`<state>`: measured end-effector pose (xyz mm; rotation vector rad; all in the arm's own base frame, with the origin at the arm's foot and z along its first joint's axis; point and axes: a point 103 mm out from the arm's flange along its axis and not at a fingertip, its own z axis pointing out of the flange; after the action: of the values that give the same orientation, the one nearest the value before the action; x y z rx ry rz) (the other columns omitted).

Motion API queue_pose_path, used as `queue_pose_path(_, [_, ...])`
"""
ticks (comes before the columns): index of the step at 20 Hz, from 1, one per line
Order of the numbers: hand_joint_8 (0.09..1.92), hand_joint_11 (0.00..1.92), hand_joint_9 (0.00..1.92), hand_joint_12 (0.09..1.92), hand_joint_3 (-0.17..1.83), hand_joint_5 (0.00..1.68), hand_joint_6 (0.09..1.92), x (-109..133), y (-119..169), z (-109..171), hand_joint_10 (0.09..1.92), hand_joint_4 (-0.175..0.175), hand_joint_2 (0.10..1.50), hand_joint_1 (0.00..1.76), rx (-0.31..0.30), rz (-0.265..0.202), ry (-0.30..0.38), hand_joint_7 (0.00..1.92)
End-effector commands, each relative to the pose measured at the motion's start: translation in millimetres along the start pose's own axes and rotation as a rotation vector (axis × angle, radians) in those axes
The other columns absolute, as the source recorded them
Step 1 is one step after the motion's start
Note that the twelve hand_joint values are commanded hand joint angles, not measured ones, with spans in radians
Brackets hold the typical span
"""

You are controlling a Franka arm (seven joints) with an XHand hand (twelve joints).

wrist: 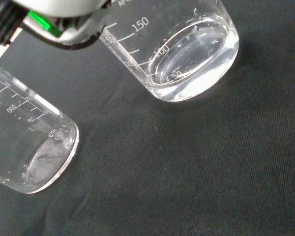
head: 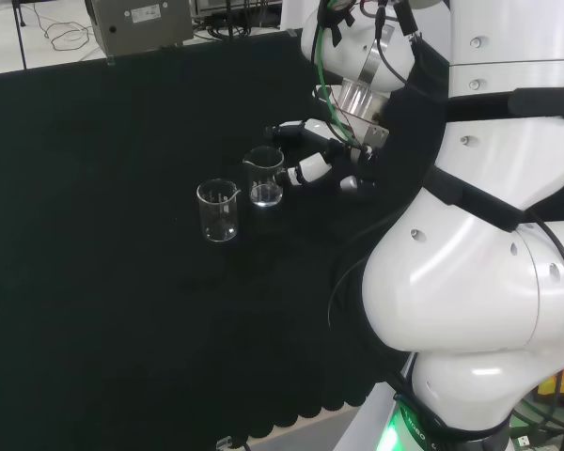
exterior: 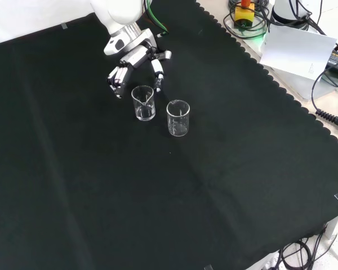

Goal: Pick up the beaker on the right.

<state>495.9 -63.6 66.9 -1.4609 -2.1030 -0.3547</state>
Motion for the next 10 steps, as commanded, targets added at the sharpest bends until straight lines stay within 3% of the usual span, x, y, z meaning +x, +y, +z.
queue_pose_path(1, [0.72, 0.05, 0.43, 1.41, 0.55, 0.42, 0.09, -8.1, 4.2, 9.1, 0.65, -0.058, 0.51, 0.84, -0.037, -0.011, 0.048, 0.27])
queue_pose_path(10, [0.72, 0.06, 0.44, 1.40, 0.44, 0.46, 0.09, -3.4, 15.2, 24.4, 0.66, -0.062, 0.52, 0.73, -0.049, -0.037, 0.076, 0.31])
